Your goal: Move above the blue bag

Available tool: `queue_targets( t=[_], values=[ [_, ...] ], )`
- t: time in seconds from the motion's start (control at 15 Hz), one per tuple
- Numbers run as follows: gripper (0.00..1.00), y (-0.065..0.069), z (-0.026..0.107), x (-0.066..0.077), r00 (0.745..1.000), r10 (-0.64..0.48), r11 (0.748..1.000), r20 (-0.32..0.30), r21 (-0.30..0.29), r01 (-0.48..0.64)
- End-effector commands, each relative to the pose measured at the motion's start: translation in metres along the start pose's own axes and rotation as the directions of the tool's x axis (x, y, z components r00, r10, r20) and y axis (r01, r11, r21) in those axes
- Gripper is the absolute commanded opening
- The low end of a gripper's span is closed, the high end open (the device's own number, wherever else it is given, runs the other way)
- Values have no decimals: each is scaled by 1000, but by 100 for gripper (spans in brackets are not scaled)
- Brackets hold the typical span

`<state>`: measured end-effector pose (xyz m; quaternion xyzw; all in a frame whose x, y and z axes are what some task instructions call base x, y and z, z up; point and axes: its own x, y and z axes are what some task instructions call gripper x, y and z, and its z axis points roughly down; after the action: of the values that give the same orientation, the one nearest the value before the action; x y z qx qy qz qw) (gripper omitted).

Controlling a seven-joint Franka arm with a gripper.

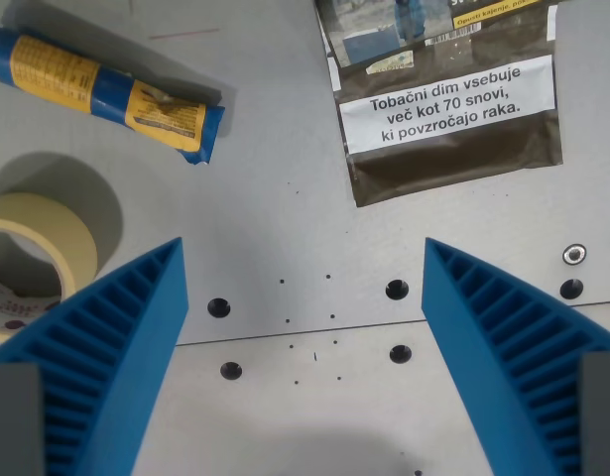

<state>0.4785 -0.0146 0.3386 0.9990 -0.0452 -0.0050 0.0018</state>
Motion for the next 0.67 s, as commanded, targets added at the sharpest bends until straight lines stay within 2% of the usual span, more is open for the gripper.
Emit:
queue_targets(
  t=[0.07, 0.4, 0.67],
  values=[
    [100, 0, -2, 0, 1000, 1, 1000, -3, 0, -1],
    [100, 0, -1, 0, 1000, -17, 1000, -4, 1, 17],
    [100, -3, 2, 0, 997, -74, 997, -9, 3, 74]
  ],
)
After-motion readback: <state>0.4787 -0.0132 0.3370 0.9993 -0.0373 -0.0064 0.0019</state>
